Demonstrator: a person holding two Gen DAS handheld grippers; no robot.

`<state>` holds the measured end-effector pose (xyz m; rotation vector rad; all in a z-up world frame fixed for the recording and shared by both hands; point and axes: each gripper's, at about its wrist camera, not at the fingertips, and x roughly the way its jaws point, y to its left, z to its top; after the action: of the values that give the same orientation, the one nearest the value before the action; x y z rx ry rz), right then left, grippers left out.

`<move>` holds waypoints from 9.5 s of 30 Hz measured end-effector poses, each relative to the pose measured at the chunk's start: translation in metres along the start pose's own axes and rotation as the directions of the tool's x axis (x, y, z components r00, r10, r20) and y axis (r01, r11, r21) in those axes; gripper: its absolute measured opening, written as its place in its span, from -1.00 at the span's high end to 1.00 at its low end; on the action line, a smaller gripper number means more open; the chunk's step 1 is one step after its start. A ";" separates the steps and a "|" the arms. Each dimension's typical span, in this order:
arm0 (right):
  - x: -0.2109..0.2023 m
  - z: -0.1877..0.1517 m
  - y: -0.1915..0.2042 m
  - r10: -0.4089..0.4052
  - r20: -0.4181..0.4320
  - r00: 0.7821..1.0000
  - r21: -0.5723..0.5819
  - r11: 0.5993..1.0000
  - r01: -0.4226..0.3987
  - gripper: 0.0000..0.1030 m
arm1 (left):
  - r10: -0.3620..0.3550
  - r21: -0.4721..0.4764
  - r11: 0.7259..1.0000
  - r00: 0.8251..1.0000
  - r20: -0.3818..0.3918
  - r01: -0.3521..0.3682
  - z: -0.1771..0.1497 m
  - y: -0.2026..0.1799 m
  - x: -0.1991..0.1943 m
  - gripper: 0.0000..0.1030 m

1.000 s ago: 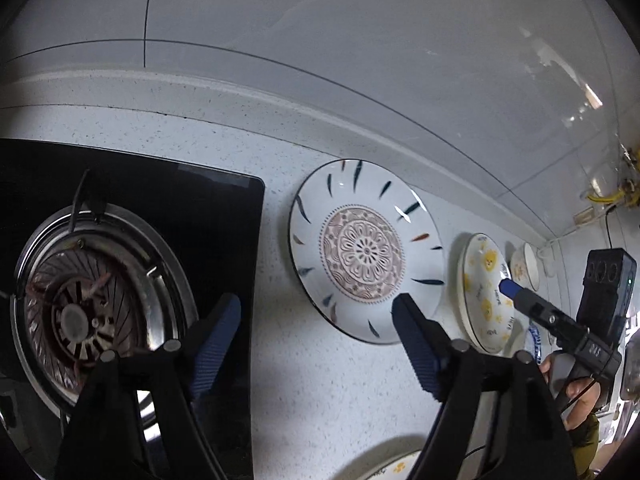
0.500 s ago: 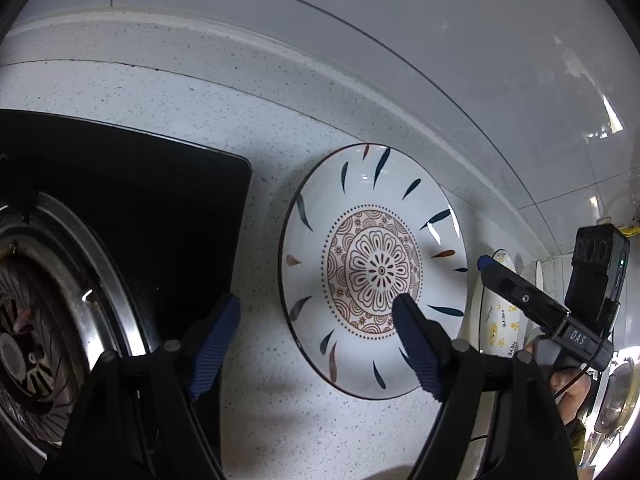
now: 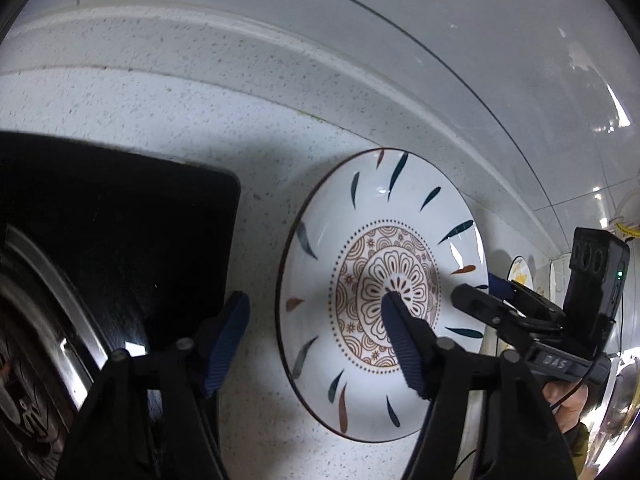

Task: Organize plates and bowls
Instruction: 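Close both grippers on the mandala plate rim and lift it, then lower the mandala plate onto the bear plate and open both grippers, then move both grippers to the second bear plate and close on its rim, then lift the bear plate with both grippers and lower it onto the plate stack, then open both grippers and move them to the blue-and-white bowl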

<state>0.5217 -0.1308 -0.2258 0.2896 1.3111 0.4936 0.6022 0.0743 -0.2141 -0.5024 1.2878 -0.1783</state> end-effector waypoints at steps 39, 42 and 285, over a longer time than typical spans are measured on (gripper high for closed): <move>-0.009 -0.008 0.005 -0.100 0.009 0.995 -0.086 0.991 0.101 0.66 | -0.007 0.025 1.000 1.000 0.015 0.006 -0.022 0.006 -0.002 0.72; -0.010 -0.010 0.008 -0.098 0.010 0.995 -0.089 0.991 0.099 0.66 | 0.003 0.028 1.000 1.000 0.021 -0.003 -0.027 0.004 -0.007 0.72; -0.355 -0.377 -0.068 -0.378 0.391 0.839 0.555 0.824 0.113 -0.20 | -0.499 0.320 0.839 0.856 0.133 0.439 -0.314 -0.108 -0.178 -0.42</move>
<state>0.1069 -0.3943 -0.0488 0.6315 0.9357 -0.1781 0.2701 -0.0301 -0.0701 -0.5721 0.8890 -0.6974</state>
